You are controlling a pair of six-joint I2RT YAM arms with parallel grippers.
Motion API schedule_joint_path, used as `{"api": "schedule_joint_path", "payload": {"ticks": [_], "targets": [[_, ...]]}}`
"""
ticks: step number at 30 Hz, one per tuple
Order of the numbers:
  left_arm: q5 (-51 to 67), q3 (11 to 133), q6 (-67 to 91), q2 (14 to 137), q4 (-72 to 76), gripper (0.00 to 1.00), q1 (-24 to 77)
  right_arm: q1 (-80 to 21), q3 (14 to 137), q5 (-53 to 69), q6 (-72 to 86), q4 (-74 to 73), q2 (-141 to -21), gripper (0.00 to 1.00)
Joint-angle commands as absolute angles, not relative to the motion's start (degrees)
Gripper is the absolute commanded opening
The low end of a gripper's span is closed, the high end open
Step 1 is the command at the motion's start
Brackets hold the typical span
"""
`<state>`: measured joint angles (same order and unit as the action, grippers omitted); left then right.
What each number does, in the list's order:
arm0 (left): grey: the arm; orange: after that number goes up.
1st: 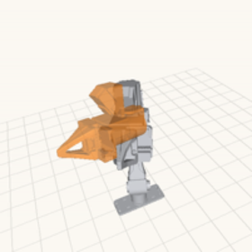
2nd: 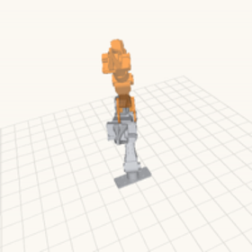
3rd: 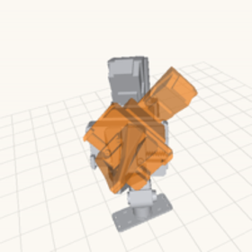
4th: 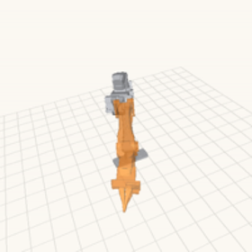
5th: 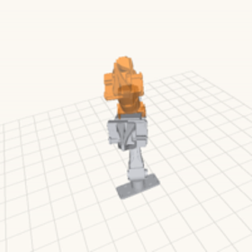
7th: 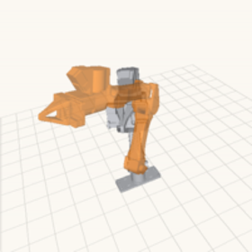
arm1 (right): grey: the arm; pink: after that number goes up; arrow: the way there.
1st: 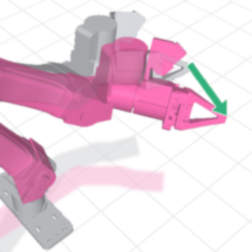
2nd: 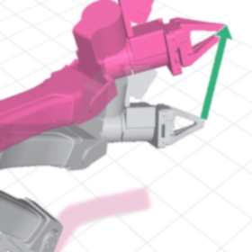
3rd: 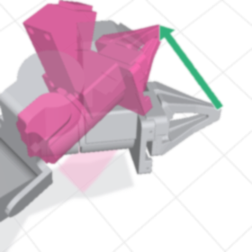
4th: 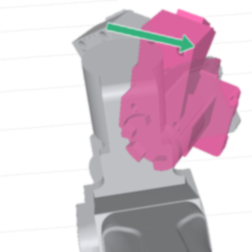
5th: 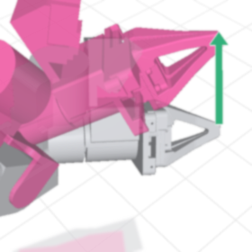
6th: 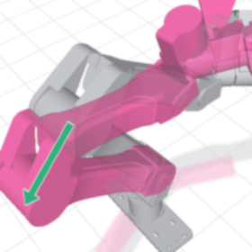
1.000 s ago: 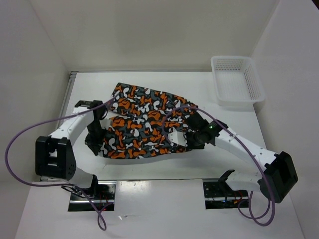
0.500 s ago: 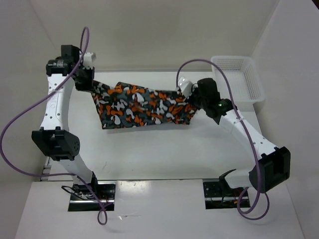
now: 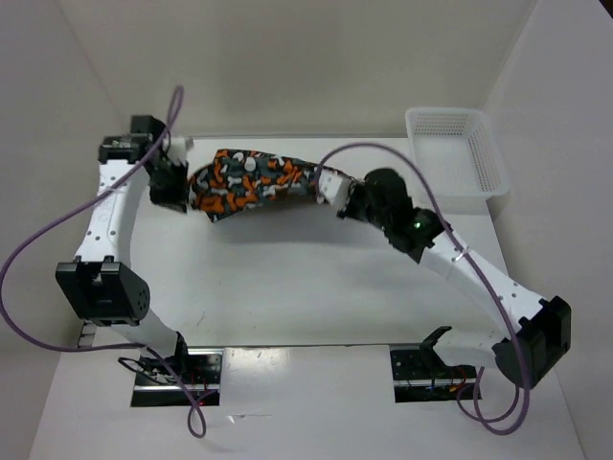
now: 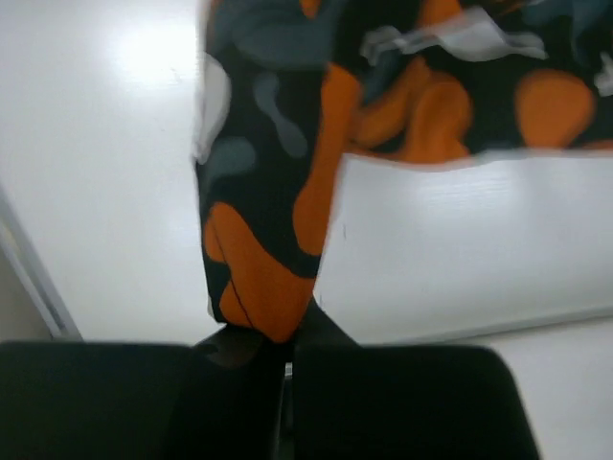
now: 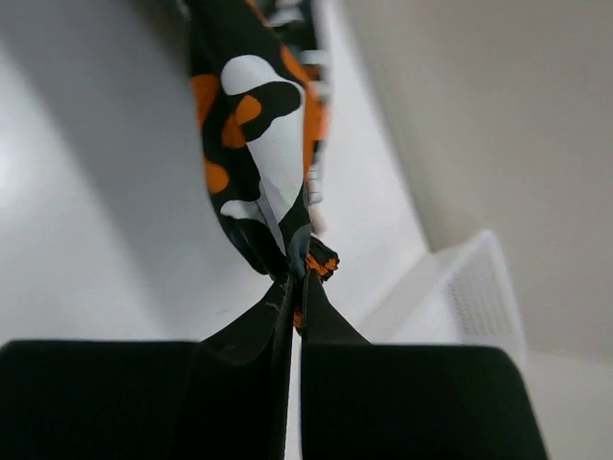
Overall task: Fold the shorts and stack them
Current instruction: Flatten the shorts out
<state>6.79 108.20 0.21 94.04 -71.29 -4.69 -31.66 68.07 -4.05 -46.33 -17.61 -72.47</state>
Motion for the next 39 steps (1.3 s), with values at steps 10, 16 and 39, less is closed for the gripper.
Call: {"api": "schedule_joint_path", "payload": {"ticks": [10,16,39], "targets": [[0.5,70.2,0.0,79.9,-74.6,0.17,12.0,-43.2,50.5,7.2,-56.5,-39.6,-65.5,0.00],[-8.1,61.0,0.0,78.7,-74.6,0.23,12.0,-43.2,46.8,5.3,-62.1,-46.4,-64.8,0.08],[16.1,92.1,0.0,117.6,-63.1,0.55,-10.9,-34.1,60.3,14.1,-39.9,-27.9,-69.9,0.63]]}}
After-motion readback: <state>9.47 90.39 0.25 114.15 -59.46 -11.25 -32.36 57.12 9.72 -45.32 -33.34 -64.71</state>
